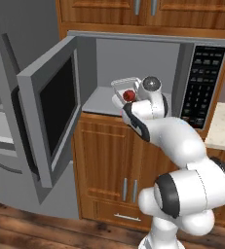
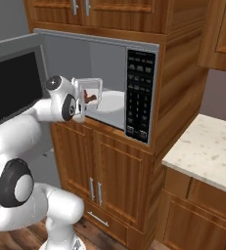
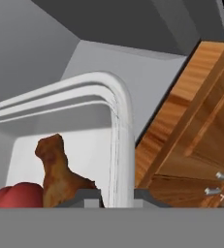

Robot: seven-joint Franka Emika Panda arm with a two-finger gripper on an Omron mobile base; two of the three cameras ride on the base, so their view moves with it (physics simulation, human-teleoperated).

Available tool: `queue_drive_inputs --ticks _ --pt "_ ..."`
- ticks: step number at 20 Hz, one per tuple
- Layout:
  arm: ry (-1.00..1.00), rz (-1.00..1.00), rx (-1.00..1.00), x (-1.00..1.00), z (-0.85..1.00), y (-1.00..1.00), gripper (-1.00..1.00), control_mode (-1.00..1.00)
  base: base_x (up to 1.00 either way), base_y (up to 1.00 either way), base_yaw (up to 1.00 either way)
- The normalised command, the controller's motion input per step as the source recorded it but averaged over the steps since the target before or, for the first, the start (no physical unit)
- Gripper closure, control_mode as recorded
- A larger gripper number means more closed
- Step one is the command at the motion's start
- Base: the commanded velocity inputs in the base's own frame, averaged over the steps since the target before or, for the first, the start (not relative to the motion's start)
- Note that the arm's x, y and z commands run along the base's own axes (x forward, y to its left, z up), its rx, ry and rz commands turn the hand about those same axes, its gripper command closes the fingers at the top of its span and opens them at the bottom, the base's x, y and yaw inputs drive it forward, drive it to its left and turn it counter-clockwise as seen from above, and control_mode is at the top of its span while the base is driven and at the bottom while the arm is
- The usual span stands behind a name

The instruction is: Place the tupperware containing the chicken drumstick and bell pepper meal in the microwave. Close the microwave door and press the start button to reheat the meal.

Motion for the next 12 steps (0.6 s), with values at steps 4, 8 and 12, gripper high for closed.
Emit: queue_drive_inputs --ticks 4,8,12 --pt "0.08 0.0 0.0 0.47 -0.02 -0.15 1.0 -1.0 0.0 0.0 0.0" --pt "0.1 0.0 0.0 0.53 -0.15 -0.13 1.0 -1.0 0.0 0.0 0.0" --pt "0.1 0.0 0.0 0.54 -0.23 -0.1 1.0 -1.0 0.0 0.0 0.0"
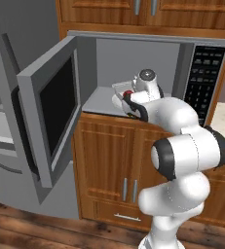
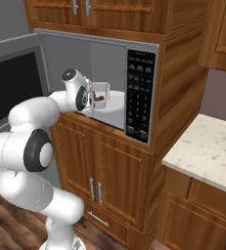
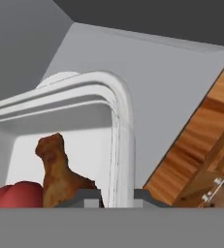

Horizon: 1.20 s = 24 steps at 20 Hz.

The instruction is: Place the tupperware containing the chicken drumstick and bell pepper meal in the microwave. Close the microwave door and press the start button to reheat the meal.

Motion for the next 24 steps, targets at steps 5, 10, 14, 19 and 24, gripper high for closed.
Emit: queue_drive_inputs --ticks 5,10,14,19,24 --pt "0.08 -0.01 0.0 0.58 -0.3 -0.05 1.0 -1.0 0.0 0.0 0.0" --pt "0.05 -0.04 0.0 0.63 -0.29 -0.03 1.0 -1.0 0.0 0.0 0.0" --pt "0.01 -0.07 0.0 0.66 -0.24 -0.03 1.0 -1.0 0.0 0.0 0.0" --pt "0.0 -0.1 0.0 0.66 -0.2 -0.06 1.0 -1.0 0.0 0.0 0.0" --pt "0.0 -0.1 0.0 0.45 -0.21 -0.09 -1.0 -1.0 0.0 0.0 0.0"
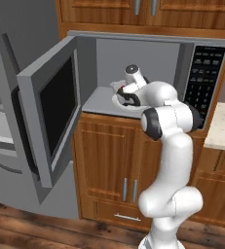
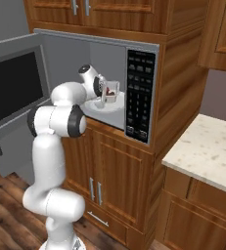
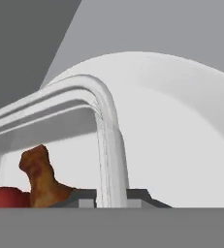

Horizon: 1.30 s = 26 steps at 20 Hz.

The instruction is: Place the tupperware containing the chicken drumstick and bell pepper meal in the microwave. Close the microwave door and press the start button to reheat the meal.

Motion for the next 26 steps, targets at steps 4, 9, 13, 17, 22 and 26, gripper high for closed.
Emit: queue_drive_inputs --ticks 4,9,13,17,22,26 --pt "0.0 -0.07 0.0 -0.41 -0.09 -0.31 -1.0 -1.0 0.0 0.0 0.0" --pt "0.0 -0.04 0.0 -0.99 0.04 -0.3 -1.0 -1.0 0.0 0.0 0.0" --pt "-0.01 0.0 0.0 -1.0 0.23 -0.03 -1.0 -1.0 0.0 0.0 0.0" --pt "-0.1 0.01 0.0 -1.0 0.58 0.26 -1.0 -1.0 0.0 0.0 0.0" --pt "-0.24 0.09 -0.07 -0.99 0.97 0.52 -1.0 -1.0 0.0 0.0 0.0" --pt "-0.16 0.13 -0.16 -1.0 0.94 0.54 -1.0 -1.0 0.0 0.0 0.0"
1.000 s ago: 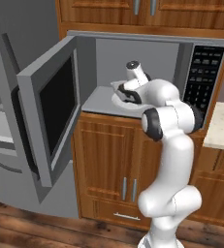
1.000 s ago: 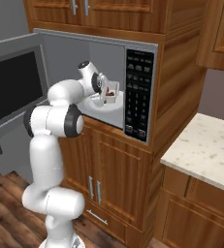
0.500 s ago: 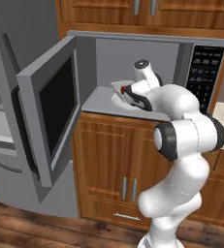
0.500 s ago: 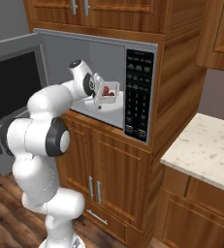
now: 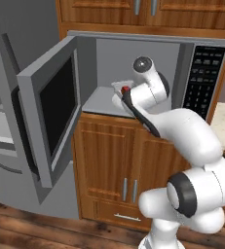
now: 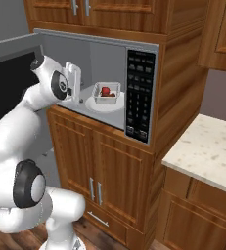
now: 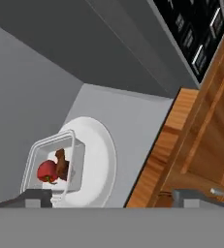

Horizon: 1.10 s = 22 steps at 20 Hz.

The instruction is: Place the tupperware containing the chicken drumstick and bell pepper meal in the microwave. Close the microwave door and press the start button to reheat the meal.

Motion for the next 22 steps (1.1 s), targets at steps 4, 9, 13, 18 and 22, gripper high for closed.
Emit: queue_drive_inputs --ticks 4,9,13,18,22 --pt "-0.04 0.18 -0.23 -1.0 0.71 0.33 -1.0 -1.0 0.0 0.0 0.0" --pt "0.0 0.26 -0.33 -1.0 0.62 0.16 -1.0 -1.0 0.0 0.0 0.0" --pt "0.0 0.32 -0.42 -1.0 0.47 0.01 -1.0 -1.0 0.0 0.0 0.0" --pt "0.05 0.36 -0.47 -0.99 0.08 0.02 -1.0 -1.0 0.0 0.0 0.0" --pt "0.15 0.37 -0.49 -0.91 0.0 0.02 -1.0 -1.0 0.0 0.0 0.0"
